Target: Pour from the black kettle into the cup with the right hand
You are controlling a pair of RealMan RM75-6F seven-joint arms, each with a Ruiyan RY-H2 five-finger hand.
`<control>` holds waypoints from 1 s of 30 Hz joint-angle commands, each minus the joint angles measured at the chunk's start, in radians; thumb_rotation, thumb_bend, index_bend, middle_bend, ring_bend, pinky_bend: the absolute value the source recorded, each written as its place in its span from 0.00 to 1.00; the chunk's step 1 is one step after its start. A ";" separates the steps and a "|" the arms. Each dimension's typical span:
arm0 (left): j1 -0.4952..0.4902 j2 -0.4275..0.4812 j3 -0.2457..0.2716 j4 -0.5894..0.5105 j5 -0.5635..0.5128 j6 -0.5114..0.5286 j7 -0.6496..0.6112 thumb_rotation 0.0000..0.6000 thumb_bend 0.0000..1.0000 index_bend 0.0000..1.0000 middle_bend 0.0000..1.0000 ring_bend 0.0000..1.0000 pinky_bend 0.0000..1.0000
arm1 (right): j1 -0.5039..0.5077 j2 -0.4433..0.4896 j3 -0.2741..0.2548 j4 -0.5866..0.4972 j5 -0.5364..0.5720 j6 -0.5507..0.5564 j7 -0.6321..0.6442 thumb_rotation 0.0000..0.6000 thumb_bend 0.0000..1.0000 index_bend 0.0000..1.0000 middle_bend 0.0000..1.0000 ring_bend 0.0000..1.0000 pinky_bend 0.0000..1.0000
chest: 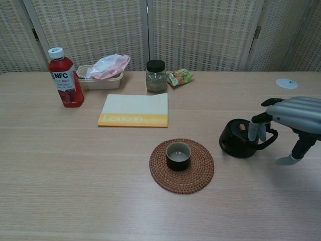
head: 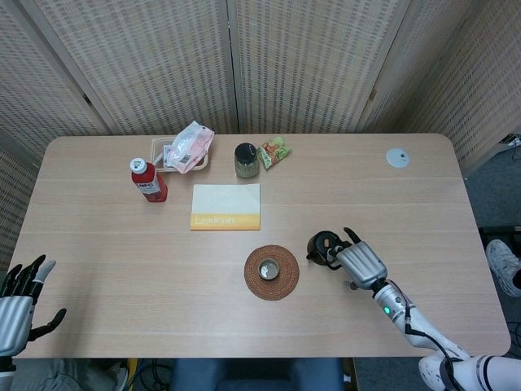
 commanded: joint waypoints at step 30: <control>0.004 -0.003 -0.001 -0.001 -0.007 -0.005 0.008 1.00 0.25 0.09 0.03 0.10 0.01 | -0.002 -0.019 0.000 0.038 0.001 -0.050 0.004 1.00 0.10 0.44 0.49 0.36 0.00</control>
